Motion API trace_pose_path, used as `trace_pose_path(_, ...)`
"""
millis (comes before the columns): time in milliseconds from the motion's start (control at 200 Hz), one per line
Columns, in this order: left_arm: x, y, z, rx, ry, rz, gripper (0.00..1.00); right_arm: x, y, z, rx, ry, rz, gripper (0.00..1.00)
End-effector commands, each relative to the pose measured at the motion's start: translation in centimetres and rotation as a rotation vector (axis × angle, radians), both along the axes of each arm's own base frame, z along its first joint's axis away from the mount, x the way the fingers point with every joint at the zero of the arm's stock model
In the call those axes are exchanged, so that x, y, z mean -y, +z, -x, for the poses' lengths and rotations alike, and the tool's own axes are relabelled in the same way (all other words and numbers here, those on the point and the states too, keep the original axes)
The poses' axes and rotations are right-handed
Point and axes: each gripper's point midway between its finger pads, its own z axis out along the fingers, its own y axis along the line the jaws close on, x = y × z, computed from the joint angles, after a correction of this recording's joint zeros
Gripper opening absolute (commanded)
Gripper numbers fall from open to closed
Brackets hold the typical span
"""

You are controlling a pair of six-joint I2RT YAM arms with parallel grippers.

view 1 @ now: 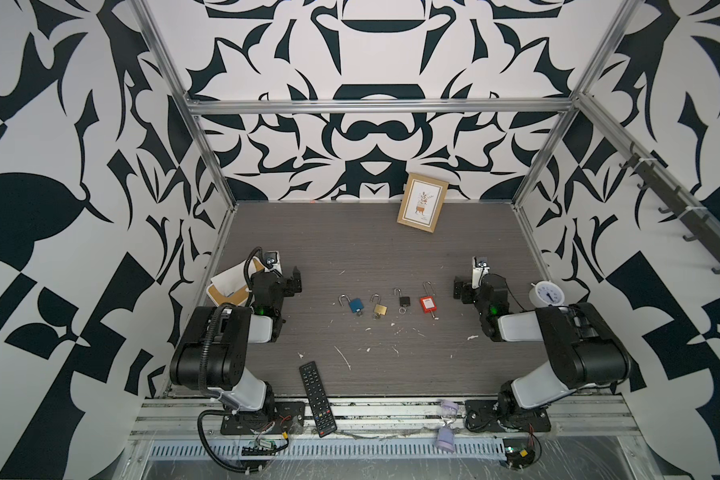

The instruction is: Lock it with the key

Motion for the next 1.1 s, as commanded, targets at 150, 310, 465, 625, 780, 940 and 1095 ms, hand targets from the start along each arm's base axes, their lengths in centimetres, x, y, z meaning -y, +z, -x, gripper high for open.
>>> trace_pose_path(150, -0.1, 5.6, -0.5, -0.127, 0.070, 0.064, 0.99, 0.5, 12.7, -0.8, 0.035, -0.149, -0.070, 1.00)
trace_pose_path(310, 1.5, 8.6, 0.6, -0.082, 0.081, 0.374, 0.99, -3.0, 13.2, 1.2, -0.057, -0.099, -0.302, 1.00)
trace_pose_path(465, 6.9, 11.1, 3.0, -0.225, -0.141, 0.622, 0.99, -7.7, 9.7, 4.7, -0.257, -0.021, -0.296, 1.00)
trace_pose_path(625, 11.2, 12.8, 6.6, -0.253, -0.331, 0.622, 1.00, -11.1, 7.0, 8.2, -0.374, 0.033, -0.299, 0.97)
trace_pose_path(780, 12.4, 13.5, 8.4, -0.273, -0.382, 0.608, 0.99, -12.4, 5.2, 9.2, -0.428, 0.034, -0.358, 0.86)
trace_pose_path(940, 13.5, 13.4, 8.6, -0.283, -0.430, 0.618, 0.99, -13.3, 4.1, 8.8, -0.460, 0.052, -0.347, 0.77)
trace_pose_path(1095, 14.1, 13.4, 8.4, -0.299, -0.453, 0.626, 0.99, -13.1, 3.7, 8.1, -0.460, 0.030, -0.323, 0.64)
